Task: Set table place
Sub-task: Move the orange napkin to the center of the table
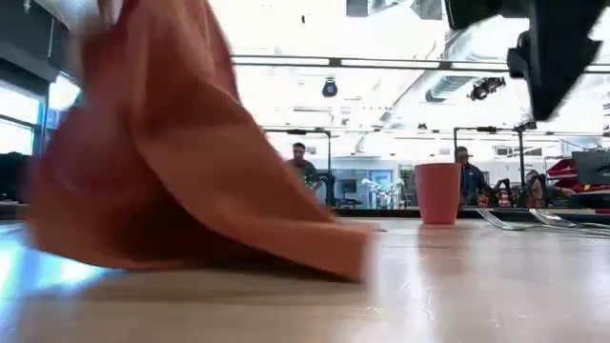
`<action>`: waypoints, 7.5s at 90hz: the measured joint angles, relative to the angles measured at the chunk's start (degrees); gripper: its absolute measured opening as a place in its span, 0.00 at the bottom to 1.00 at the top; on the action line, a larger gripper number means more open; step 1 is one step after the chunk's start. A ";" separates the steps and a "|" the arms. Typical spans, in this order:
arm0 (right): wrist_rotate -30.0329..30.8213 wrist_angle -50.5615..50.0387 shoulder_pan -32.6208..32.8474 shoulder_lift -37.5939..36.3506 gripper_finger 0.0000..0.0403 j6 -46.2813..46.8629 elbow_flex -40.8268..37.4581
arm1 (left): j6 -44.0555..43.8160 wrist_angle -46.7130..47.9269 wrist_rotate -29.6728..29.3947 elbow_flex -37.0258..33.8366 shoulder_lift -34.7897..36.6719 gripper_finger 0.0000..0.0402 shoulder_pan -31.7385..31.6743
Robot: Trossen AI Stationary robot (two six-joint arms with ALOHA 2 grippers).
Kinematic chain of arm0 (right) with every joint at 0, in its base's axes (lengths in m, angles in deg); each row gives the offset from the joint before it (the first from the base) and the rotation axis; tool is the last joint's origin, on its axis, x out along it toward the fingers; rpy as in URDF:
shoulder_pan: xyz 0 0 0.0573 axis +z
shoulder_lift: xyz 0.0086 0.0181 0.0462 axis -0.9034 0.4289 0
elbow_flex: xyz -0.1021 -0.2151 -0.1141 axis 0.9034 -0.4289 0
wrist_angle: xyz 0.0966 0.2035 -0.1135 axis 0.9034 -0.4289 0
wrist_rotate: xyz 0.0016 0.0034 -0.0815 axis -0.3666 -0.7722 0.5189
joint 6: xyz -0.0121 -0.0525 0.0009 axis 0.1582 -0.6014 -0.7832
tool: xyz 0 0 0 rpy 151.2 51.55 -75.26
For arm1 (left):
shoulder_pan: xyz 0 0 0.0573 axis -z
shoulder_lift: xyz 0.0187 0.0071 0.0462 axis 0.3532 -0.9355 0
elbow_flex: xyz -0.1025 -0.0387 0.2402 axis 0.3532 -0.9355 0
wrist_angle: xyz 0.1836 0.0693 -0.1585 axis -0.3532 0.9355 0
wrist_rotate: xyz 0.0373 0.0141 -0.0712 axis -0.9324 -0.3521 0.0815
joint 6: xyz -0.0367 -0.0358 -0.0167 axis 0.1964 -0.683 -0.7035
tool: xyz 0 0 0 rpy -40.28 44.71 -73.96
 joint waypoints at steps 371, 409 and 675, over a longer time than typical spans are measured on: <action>-7.78 53.34 -16.26 22.06 0.60 -42.89 0.03 | 10.01 15.88 17.31 13.72 -4.39 0.00 5.86; -18.54 47.74 -16.54 39.37 0.50 -50.09 21.54 | 3.51 15.23 19.64 9.19 -4.44 0.00 10.43; -13.99 -10.98 -4.28 14.74 0.00 10.81 15.19 | -27.16 -40.94 15.90 -54.14 -3.70 0.02 -7.22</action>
